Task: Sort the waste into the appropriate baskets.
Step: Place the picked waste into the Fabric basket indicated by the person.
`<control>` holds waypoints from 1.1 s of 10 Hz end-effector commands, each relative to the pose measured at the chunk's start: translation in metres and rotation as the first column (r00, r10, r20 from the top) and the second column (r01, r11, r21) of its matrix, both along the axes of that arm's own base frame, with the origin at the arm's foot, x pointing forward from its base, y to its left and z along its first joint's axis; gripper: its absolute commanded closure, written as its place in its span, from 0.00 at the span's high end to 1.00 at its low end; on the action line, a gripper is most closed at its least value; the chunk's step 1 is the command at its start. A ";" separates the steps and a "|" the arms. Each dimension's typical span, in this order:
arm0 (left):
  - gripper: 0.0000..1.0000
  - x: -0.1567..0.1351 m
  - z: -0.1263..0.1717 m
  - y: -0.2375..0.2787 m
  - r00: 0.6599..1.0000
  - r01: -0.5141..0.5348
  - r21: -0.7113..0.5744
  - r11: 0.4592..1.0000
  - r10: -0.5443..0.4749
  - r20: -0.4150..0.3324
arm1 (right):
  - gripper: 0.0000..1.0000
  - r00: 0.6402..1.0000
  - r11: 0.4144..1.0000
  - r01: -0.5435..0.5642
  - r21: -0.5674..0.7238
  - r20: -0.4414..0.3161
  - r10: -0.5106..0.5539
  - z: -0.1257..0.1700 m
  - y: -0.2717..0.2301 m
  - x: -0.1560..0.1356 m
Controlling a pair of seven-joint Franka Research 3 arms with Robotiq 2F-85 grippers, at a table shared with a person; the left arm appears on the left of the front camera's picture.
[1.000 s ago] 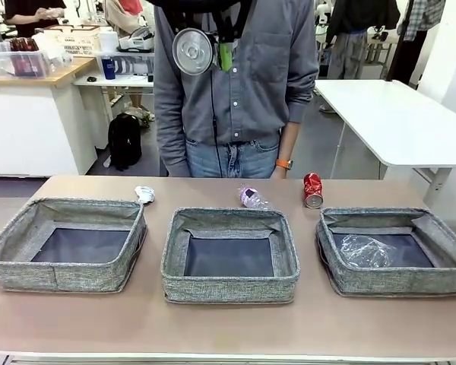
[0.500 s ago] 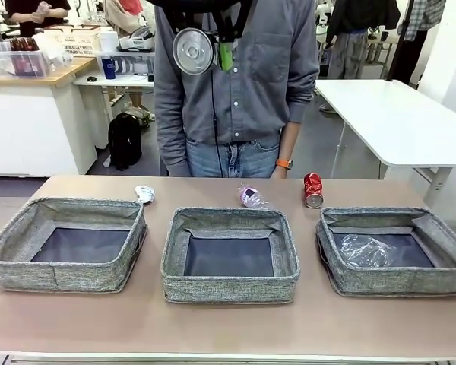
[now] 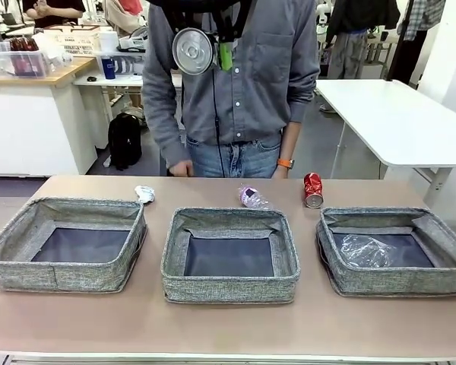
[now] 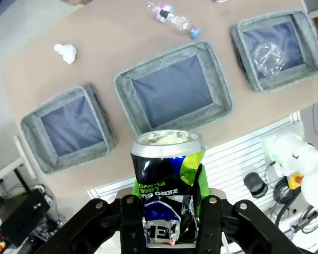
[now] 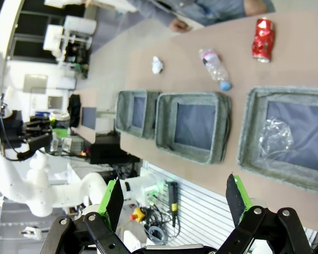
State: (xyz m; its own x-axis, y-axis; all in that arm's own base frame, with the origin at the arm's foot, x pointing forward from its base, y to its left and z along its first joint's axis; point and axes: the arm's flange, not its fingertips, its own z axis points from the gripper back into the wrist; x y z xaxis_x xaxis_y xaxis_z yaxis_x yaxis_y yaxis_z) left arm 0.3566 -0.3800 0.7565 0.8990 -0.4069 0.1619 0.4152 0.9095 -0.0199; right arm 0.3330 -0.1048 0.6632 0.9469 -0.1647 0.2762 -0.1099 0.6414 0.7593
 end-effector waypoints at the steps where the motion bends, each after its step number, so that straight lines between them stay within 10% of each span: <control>1: 0.38 0.000 0.002 0.003 1.000 -0.004 -0.002 1.000 0.004 0.004 | 1.00 1.000 1.000 0.005 -0.003 -0.011 -0.006 0.004 0.000 0.000; 11: 0.38 0.000 0.002 0.003 1.000 -0.004 -0.002 1.000 0.004 0.004 | 1.00 1.000 1.000 0.005 -0.003 -0.011 -0.006 0.004 0.000 0.000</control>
State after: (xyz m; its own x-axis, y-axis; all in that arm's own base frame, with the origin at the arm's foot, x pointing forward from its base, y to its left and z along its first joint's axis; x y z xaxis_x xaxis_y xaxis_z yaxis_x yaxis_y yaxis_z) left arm 0.3566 -0.3800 0.7565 0.8990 -0.4069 0.1619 0.4152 0.9095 -0.0199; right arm 0.3330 -0.1048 0.6632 0.9469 -0.1647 0.2762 -0.1099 0.6414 0.7593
